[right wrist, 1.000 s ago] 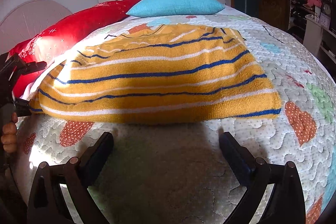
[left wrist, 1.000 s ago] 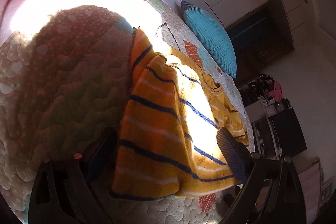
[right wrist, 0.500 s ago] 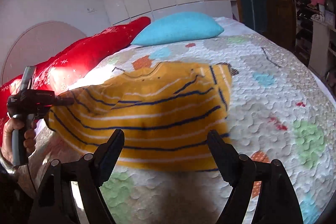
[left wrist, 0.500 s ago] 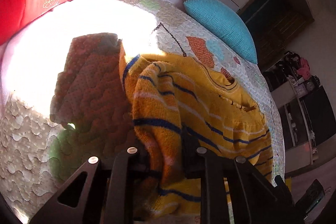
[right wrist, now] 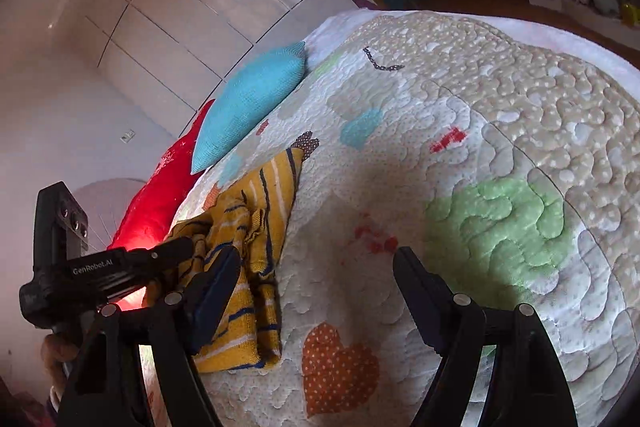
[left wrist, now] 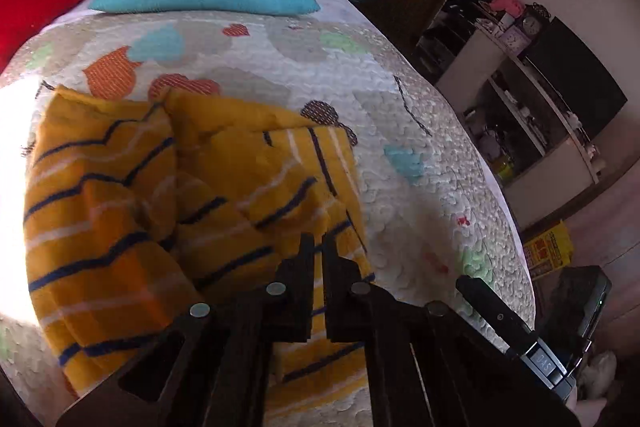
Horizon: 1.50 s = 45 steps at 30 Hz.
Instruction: Fold small clothes
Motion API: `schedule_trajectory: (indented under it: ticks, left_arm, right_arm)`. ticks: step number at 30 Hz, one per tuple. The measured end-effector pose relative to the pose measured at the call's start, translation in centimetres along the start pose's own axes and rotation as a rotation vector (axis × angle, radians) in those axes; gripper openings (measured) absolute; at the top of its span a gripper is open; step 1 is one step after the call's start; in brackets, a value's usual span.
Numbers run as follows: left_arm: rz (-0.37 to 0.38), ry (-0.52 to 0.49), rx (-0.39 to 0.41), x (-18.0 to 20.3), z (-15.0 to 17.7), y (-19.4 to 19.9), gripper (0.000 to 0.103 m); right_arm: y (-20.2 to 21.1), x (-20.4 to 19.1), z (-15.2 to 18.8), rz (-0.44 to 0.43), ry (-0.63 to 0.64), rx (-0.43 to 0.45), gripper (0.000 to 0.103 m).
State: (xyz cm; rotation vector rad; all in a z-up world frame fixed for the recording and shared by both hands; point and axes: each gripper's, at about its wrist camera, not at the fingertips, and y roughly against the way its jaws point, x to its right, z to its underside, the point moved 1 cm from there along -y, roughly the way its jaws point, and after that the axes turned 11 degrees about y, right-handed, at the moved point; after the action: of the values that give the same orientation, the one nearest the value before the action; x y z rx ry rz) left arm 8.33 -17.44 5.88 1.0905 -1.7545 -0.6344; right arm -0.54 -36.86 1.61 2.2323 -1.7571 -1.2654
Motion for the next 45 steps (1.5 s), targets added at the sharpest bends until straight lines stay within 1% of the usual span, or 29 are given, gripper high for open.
schedule_trajectory:
  ticks: [2, 3, 5, 7, 8, 9, 11, 12, 16, 18, 19, 20, 22, 23, 25, 26, 28, 30, 31, 33, 34, 35, 36, 37, 38, 39, 41, 42, 45]
  left_arm:
    - [-0.011, -0.035, -0.036, 1.4, 1.6, -1.6, 0.003]
    - [-0.014, -0.057, -0.042, 1.9, 2.3, -1.7, 0.003]
    - [0.001, -0.076, -0.038, 2.7, 3.4, -0.4, 0.005]
    - [0.028, -0.091, -0.006, 2.5, 4.3, 2.0, 0.018]
    - [0.034, -0.097, 0.025, 2.5, 4.9, 3.5, 0.039]
    - [0.032, -0.099, 0.068, 2.1, 5.6, 5.2, 0.063]
    - [0.005, -0.08, 0.167, 0.5, 7.0, 8.5, 0.077]
    - [-0.013, -0.067, 0.199, -0.6, 7.8, 9.9, 0.078]
    - [-0.101, -0.008, 0.253, -5.6, 10.6, 13.7, 0.078]
    - [-0.125, 0.037, 0.258, -8.2, 11.9, 14.8, 0.078]
    - [-0.128, 0.066, 0.251, -9.4, 12.5, 15.3, 0.078]
    - [-0.123, 0.097, 0.244, -10.6, 13.0, 15.6, 0.078]
    - [-0.104, 0.154, 0.242, -12.6, 13.9, 15.9, 0.078]
    - [-0.098, 0.178, 0.245, -13.5, 14.3, 16.1, 0.078]
    - [-0.085, 0.215, 0.25, -15.0, 15.1, 16.4, 0.078]
    - [-0.077, 0.233, 0.252, -15.6, 15.4, 16.6, 0.078]
    - [-0.052, 0.267, 0.255, -16.8, 16.1, 16.9, 0.078]
    - [-0.031, 0.291, 0.261, -17.8, 16.5, 17.3, 0.078]
    - [-0.027, 0.298, 0.264, -18.3, 16.6, 17.4, 0.078]
    - [-0.029, 0.306, 0.266, -19.0, 16.9, 17.6, 0.078]
    - [-0.029, 0.311, 0.266, -19.4, 17.0, 17.6, 0.078]
    - [-0.028, 0.318, 0.265, -19.8, 17.1, 17.7, 0.078]
    - [-0.028, 0.327, 0.262, -20.0, 17.3, 17.7, 0.078]
    - [-0.028, 0.336, 0.261, -20.2, 17.4, 17.7, 0.078]
    - [-0.027, 0.344, 0.26, -20.3, 17.5, 17.7, 0.078]
    - [-0.027, 0.348, 0.258, -20.2, 17.6, 17.8, 0.078]
    - [-0.035, 0.34, 0.259, -19.9, 17.7, 17.9, 0.078]
    - [-0.043, 0.332, 0.26, -19.6, 17.7, 17.9, 0.078]
    - [-0.052, 0.313, 0.256, -19.0, 17.6, 17.8, 0.078]
  right_arm:
    - [-0.1, 0.0, 0.2, -0.007, 0.006, -0.017, 0.083]
    - [-0.2, -0.2, 0.3, -0.01, 0.017, -0.019, 0.084]
    - [-0.4, -0.7, 0.3, -0.007, 0.037, -0.024, 0.084]
    - [-0.5, -1.1, 0.5, 0.001, 0.058, -0.028, 0.084]
    - [-0.5, -1.4, 0.6, 0.003, 0.069, -0.028, 0.084]
    - [-0.5, -1.7, 0.6, 0.007, 0.081, -0.027, 0.083]
    - [-0.4, -2.3, 0.8, 0.012, 0.105, -0.022, 0.084]
    - [-0.3, -2.6, 0.9, 0.011, 0.118, -0.018, 0.084]
    - [0.0, -5.2, 0.9, -0.015, 0.169, -0.018, 0.084]
    - [-0.4, -7.9, 0.4, -0.066, 0.216, -0.034, 0.084]
    - [-0.8, -9.5, 0.0, -0.092, 0.243, -0.045, 0.086]
    - [-1.6, -11.0, -0.4, -0.122, 0.27, -0.068, 0.091]
    - [-4.2, -13.8, -1.3, -0.197, 0.304, -0.156, 0.093]
    - [-5.9, -14.6, -1.8, -0.191, 0.312, -0.195, 0.093]
    - [-9.3, -15.5, -2.9, -0.111, 0.325, -0.237, 0.093]
    - [-11.0, -15.7, -3.3, -0.096, 0.317, -0.269, 0.093]
    - [-13.8, -16.0, -3.8, -0.112, 0.268, -0.335, 0.093]
    - [-15.8, -16.7, -4.1, -0.168, 0.22, -0.38, 0.093]
    - [-16.6, -17.1, -4.1, -0.179, 0.206, -0.397, 0.093]
    - [-18.2, -18.5, -3.7, -0.163, 0.233, -0.431, 0.082]
    - [-19.1, -19.4, -3.5, -0.146, 0.262, -0.451, 0.065]
    - [-19.9, -20.1, -3.2, -0.135, 0.28, -0.472, 0.042]
    - [-20.4, -20.6, -2.8, -0.134, 0.282, -0.492, 0.031]
    - [-20.7, -20.9, -2.6, -0.125, 0.284, -0.494, 0.028]
    - [-20.4, -21.2, -2.5, -0.118, 0.288, -0.472, 0.024]
    - [-19.8, -21.5, -2.6, -0.125, 0.291, -0.445, 0.023]
    - [-17.5, -21.9, -3.5, -0.166, 0.285, -0.368, 0.018]
    - [-16.3, -21.9, -4.1, -0.169, 0.286, -0.332, 0.017]
    - [-12.7, -20.5, -5.8, -0.131, 0.293, -0.245, 0.016]
